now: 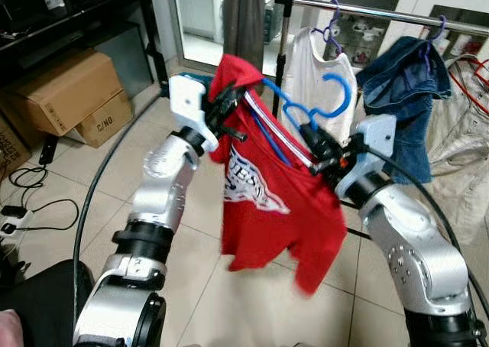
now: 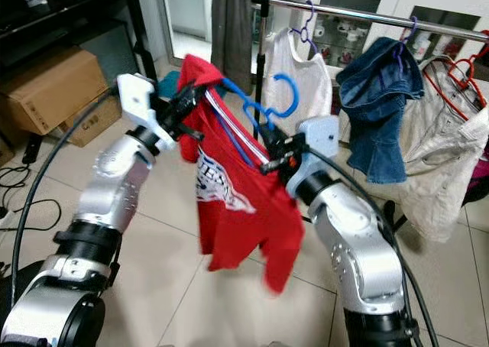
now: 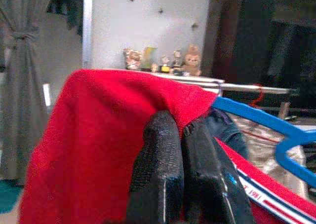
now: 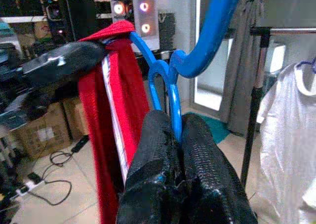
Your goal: Hang hanger
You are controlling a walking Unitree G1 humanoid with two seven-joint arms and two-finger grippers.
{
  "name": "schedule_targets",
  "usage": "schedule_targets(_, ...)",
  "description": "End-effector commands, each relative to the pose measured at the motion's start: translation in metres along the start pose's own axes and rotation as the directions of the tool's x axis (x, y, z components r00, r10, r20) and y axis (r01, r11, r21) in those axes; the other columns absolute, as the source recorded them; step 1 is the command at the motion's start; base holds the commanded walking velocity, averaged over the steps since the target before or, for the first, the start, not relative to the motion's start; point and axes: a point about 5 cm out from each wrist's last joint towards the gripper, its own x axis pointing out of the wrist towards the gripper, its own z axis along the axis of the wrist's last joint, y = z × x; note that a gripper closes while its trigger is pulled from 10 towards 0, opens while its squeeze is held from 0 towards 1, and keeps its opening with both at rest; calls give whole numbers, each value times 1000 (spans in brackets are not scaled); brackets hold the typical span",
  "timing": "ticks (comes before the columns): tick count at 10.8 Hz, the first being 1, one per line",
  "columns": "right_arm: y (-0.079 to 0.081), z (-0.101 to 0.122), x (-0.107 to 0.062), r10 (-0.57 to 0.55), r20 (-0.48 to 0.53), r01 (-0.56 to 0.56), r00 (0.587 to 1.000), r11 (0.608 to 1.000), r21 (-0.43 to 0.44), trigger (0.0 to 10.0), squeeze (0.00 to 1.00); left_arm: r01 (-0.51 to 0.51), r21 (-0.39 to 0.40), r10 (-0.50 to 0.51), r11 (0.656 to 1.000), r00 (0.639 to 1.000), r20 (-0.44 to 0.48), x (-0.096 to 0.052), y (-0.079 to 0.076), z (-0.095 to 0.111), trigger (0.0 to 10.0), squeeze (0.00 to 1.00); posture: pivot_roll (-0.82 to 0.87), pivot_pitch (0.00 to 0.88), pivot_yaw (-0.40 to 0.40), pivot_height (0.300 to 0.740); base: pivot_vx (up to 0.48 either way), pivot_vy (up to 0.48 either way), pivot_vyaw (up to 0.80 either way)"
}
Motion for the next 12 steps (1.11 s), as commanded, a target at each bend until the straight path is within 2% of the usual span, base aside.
schedule_targets(1, -12, 1, -2, -71, 5, 71, 997, 997, -22, 0, 0, -11, -8, 11, 1000, 1000, 18, -5, 6, 5, 0, 0, -90, 0, 24, 740, 0, 0, 0)
schedule_targets(2, -10, 3, 0, -66, 19, 67, 998, 997, -29, 0, 0, 0, -115, 4, 993, 999, 33, -9, 7, 5, 0, 0, -93, 0, 28, 740, 0, 0, 0)
schedule_targets(4, -10, 3, 0, -75, 30, 76, 997, 997, -32, 0, 0, 38, -149, -37, 988, 999, 15, -11, 5, 4, 0, 0, -90, 0, 29, 740, 0, 0, 0)
schedule_targets(5, -13, 3, -1, -82, 25, 83, 996, 995, -59, 0, 0, 17, -168, -7, 986, 998, 61, -12, 8, 11, 0, 0, -91, 0, 33, 740, 0, 0, 0)
schedule_targets(6, -15, 2, -2, -69, -11, 66, 998, 980, -189, 0, 0, -7, -226, 36, 974, 992, 125, -15, 16, 20, 0, 0, -95, 0, 37, 740, 0, 0, 0)
schedule_targets(7, -16, 1, -3, -72, -27, 64, 997, 970, -236, 0, 0, -23, -297, 78, 955, 982, 175, -19, 24, 29, 0, 0, -98, 0, 41, 740, 0, 0, 0)
schedule_targets(8, -16, 3, -3, -81, -20, 74, 997, 968, -241, 0, 0, -62, -306, 115, 950, 980, 160, -23, 34, 30, 0, 0, -99, 0, 49, 740, 0, 0, 0)
schedule_targets(10, -16, 6, -4, -93, 4, 92, 996, 967, -239, 0, 0, -158, -197, 166, 968, 986, 23, -25, 43, 17, 0, 0, -95, 0, 60, 740, 0, 0, 0)
schedule_targets(11, -14, 8, -3, -91, 26, 95, 995, 968, -232, 0, 0, -159, -49, 154, 986, 985, -83, -23, 40, 7, 0, 0, -91, 0, 63, 740, 0, 0, 0)
schedule_targets(12, -11, 10, -1, -79, 40, 86, 996, 972, -220, 0, 0, -72, 78, 83, 994, 987, -139, -17, 28, 1, 1020, 0, -90, 0, 65, 740, 0, 0, 0)
